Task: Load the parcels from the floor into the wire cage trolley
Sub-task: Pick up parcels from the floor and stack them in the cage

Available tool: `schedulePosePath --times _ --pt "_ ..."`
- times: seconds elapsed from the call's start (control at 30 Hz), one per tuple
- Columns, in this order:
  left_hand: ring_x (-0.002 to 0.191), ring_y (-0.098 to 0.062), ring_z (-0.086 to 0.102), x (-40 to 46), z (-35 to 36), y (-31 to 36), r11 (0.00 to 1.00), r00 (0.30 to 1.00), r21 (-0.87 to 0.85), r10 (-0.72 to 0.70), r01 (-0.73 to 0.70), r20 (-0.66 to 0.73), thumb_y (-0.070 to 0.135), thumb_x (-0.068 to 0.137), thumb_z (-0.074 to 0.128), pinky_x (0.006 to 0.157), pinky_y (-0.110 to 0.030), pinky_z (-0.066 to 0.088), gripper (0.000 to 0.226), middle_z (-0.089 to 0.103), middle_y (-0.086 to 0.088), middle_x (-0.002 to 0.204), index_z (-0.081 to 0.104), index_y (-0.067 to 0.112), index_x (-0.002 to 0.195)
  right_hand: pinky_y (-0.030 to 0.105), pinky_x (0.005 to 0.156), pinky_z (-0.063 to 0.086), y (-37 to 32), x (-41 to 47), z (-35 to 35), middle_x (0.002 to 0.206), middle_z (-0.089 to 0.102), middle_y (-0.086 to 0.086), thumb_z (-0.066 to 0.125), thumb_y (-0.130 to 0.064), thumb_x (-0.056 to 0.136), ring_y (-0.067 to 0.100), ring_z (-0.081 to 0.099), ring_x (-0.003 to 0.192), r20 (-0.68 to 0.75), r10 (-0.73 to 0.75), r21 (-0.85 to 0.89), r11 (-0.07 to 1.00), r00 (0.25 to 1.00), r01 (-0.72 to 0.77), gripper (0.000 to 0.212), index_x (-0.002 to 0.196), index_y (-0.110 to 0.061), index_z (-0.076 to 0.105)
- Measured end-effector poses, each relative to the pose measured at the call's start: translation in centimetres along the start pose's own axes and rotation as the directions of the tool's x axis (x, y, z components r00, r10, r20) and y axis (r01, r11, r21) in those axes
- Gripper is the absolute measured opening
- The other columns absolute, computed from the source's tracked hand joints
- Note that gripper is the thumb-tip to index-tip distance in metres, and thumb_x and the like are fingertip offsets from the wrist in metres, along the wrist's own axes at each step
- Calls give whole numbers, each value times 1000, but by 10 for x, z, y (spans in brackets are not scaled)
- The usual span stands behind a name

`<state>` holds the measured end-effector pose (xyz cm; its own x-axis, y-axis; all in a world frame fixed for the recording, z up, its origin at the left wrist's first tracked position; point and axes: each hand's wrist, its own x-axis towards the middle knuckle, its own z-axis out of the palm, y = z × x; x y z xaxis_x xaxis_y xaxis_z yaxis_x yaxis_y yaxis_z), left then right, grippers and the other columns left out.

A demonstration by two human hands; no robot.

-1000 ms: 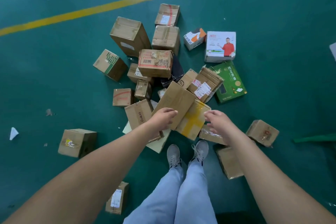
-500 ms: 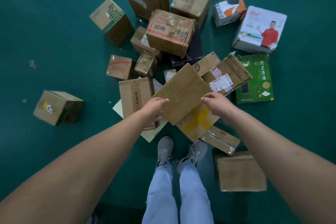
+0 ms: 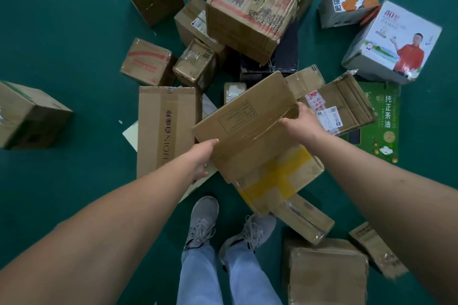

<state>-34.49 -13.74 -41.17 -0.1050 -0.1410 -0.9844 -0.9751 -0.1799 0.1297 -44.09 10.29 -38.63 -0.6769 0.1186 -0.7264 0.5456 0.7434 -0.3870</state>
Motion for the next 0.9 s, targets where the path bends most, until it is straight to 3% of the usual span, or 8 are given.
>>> schedulePosePath --times 0.1,0.27,0.4,0.47,0.57,0.7,0.83,0.9 --pt "153 -26 26 18 12 -1 999 999 -23 40 -39 21 44 102 57 123 -49 20 73 31 -5 165 23 19 161 52 116 38 8 18 8 161 26 8 61 -38 95 33 37 143 -79 -23 -19 1000 997 21 76 159 -17 25" --pt "145 -27 37 27 15 3 991 995 -86 103 -103 0 41 101 60 118 -45 29 69 42 -5 157 29 18 158 55 114 40 11 28 16 164 27 5 66 -46 85 34 36 145 -50 80 110 991 996 -74 94 161 -23 17" --pt "120 -26 49 23 1 11 982 989 -127 135 -141 -58 54 84 72 96 -48 36 87 50 -6 148 31 23 155 54 113 41 -8 15 6 158 34 5 67 -51 78 31 39 142 -107 -9 119 993 994 22 93 158 -25 29" --pt "121 -26 49 5 -3 13 977 988 -153 137 -146 -65 53 86 72 93 -45 35 88 49 -6 150 28 24 157 54 114 40 -21 -2 -7 158 32 6 67 -49 77 31 37 142 -138 -32 142 989 990 52 93 158 -26 28" --pt "126 -28 48 -49 -5 20 973 984 -150 171 -176 -49 46 94 69 89 -43 35 86 43 -7 153 17 25 160 54 115 38 -36 -47 -35 160 29 6 66 -49 76 32 36 144 -179 -11 194 980 984 47 94 159 -28 27" --pt "122 -29 52 -159 -13 38 961 962 -46 272 -273 -23 49 93 68 106 -51 44 80 49 -7 146 23 28 155 54 114 39 -46 -148 -91 157 33 4 68 -45 78 29 38 141 -257 52 311 950 965 32 90 158 -29 29" --pt "115 -29 54 -290 -16 61 914 929 166 365 -370 60 47 96 64 81 -46 49 70 51 -8 139 30 26 153 54 106 46 -48 -265 -144 145 51 1 63 -60 61 29 51 129 -288 161 421 907 944 -27 97 150 -34 35" --pt "112 -30 56 -359 -16 65 871 913 273 389 -409 127 47 95 64 76 -46 49 67 53 -9 138 34 26 151 52 107 46 -43 -331 -171 142 54 2 63 -62 66 29 53 128 -335 203 439 898 920 -38 92 150 -32 37"
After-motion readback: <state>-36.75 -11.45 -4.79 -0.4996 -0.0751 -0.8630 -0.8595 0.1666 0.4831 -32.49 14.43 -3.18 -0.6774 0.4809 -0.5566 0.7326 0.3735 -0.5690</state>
